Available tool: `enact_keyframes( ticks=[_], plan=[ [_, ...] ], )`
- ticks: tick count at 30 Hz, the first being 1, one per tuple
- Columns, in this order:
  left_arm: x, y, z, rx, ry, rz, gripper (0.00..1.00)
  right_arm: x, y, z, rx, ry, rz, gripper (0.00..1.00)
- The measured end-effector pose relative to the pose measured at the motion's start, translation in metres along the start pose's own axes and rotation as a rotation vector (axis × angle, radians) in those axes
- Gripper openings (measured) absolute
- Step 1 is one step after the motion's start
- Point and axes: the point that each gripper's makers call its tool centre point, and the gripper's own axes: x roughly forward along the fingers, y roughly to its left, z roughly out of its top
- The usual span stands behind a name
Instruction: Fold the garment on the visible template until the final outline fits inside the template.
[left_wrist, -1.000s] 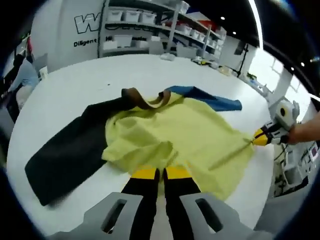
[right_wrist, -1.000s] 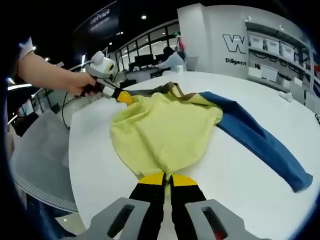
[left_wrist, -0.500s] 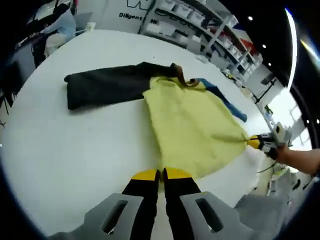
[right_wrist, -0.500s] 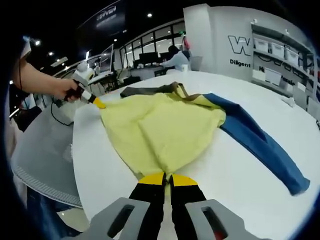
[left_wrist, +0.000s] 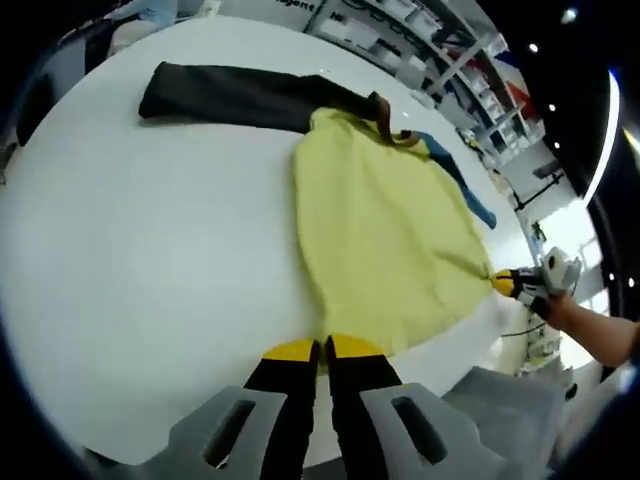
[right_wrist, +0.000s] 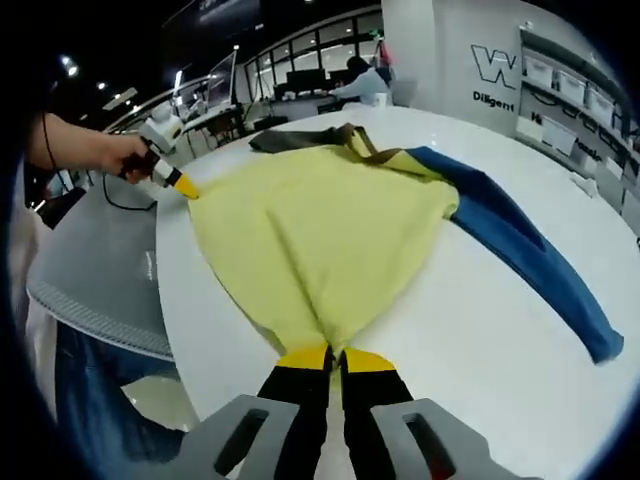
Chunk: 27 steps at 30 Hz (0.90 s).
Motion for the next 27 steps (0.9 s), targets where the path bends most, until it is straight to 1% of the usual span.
enact_keyframes(
  ticks=[2, 4, 5, 9, 11, 13, 16, 18, 21, 24, 27],
  plan=[
    [-0.003, -0.002, -0.004, -0.001, 0.001, -0.002, 0.03, -0.003, 0.001, -0.007, -0.004, 0.02, 0.003, 0.0],
    [-0.005, -0.002, -0.006, -0.011, 0.006, -0.002, 0.03, -0.005, 0.005, -0.016, 0.013, 0.043, 0.021, 0.0],
    [-0.006, -0.002, -0.008, -0.01, 0.011, -0.001, 0.03, -0.007, 0.006, -0.015, 0.005, 0.025, 0.017, 0.0],
    [-0.009, -0.007, -0.014, 0.012, 0.017, -0.002, 0.03, -0.011, 0.012, -0.02, 0.019, 0.021, 0.025, 0.0],
    [-0.009, -0.005, -0.017, 0.014, 0.022, 0.001, 0.03, -0.012, 0.014, -0.022, 0.0, 0.019, 0.027, 0.0],
    [-0.01, -0.004, -0.02, 0.007, 0.024, 0.005, 0.03, -0.014, 0.019, -0.023, -0.005, 0.024, 0.031, 0.0],
    [-0.013, -0.006, -0.025, 0.015, 0.034, 0.006, 0.04, -0.019, 0.018, -0.029, -0.014, 0.03, 0.029, 0.0],
    [-0.014, -0.006, -0.03, 0.026, 0.05, 0.007, 0.04, -0.021, 0.019, -0.033, -0.005, 0.038, 0.029, 0.0],
    [-0.016, -0.004, -0.035, 0.035, 0.061, 0.019, 0.03, -0.025, 0.021, -0.036, 0.004, 0.044, 0.031, 0.0],
    [-0.018, -0.004, -0.04, 0.04, 0.071, 0.018, 0.03, -0.03, 0.023, -0.042, 0.001, 0.063, 0.042, 0.0],
    [-0.021, -0.005, -0.045, 0.049, 0.083, 0.019, 0.03, -0.033, 0.025, -0.044, 0.002, 0.067, 0.043, 0.0]
  ],
)
